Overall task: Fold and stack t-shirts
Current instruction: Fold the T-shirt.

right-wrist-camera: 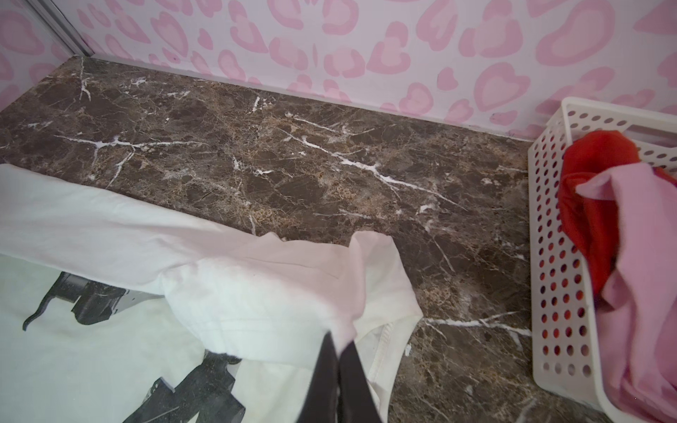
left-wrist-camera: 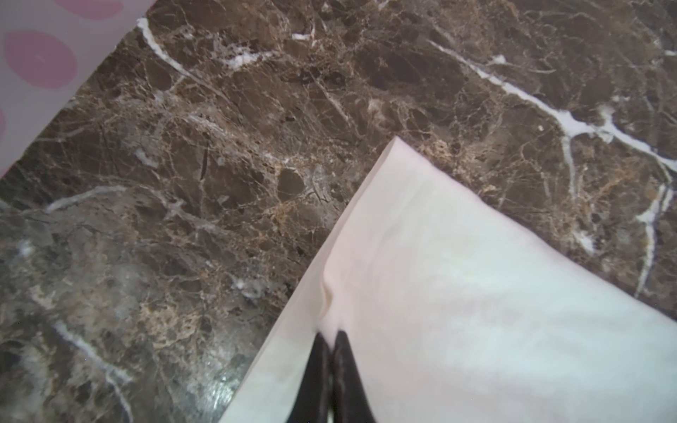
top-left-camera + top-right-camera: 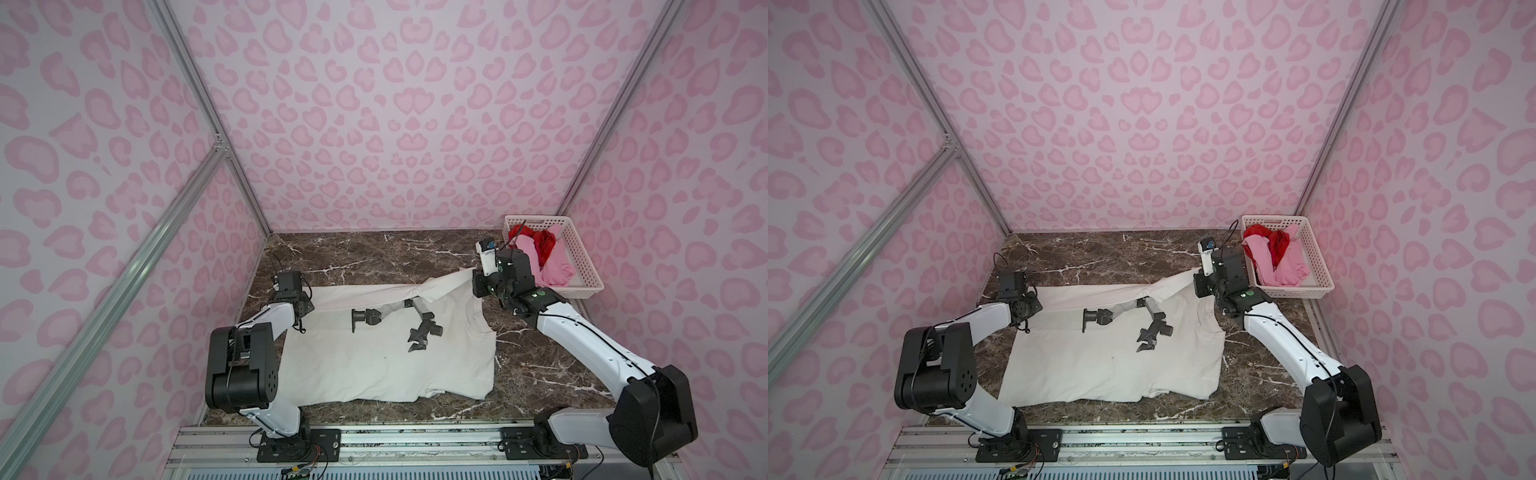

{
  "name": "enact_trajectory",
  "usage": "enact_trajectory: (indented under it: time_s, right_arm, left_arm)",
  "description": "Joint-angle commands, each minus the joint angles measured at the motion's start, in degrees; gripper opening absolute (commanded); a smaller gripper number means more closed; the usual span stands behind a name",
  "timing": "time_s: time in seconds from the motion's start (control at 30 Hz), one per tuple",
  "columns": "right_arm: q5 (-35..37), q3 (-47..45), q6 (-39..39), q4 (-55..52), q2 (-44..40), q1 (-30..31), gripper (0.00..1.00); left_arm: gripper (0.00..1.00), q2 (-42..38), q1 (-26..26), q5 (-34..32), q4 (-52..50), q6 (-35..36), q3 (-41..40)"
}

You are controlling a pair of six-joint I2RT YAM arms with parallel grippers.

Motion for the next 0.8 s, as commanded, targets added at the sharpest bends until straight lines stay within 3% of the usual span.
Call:
enact_trajectory:
  time_s: [0.0, 0.5, 0.6, 0.77]
  right_arm:
    - [-0.67, -0.43, 0.32, -0.15, 0.06, 0.03, 0.00]
    - [-0.86, -1.62, 0.14, 0.16, 1.02, 0.06, 0.00]
    - [-0.68, -1.59, -0.05, -0.30, 0.99, 0.01, 0.00]
    - [-0.52, -0.77, -0.10, -2.27, 0.96, 0.00, 0.00]
  left_arm:
    - [0.04, -0.47, 0.07, -0.03, 0.36, -0.15, -0.29]
    - [0.04, -2.59, 0.07, 0.58, -0.14, -0.57, -2.04]
    - [0.20, -3.10, 0.07, 0.65, -0.60, -0.85, -2.13]
    - [0.26, -6.88, -0.10, 2.30, -0.74, -1.64, -2.76]
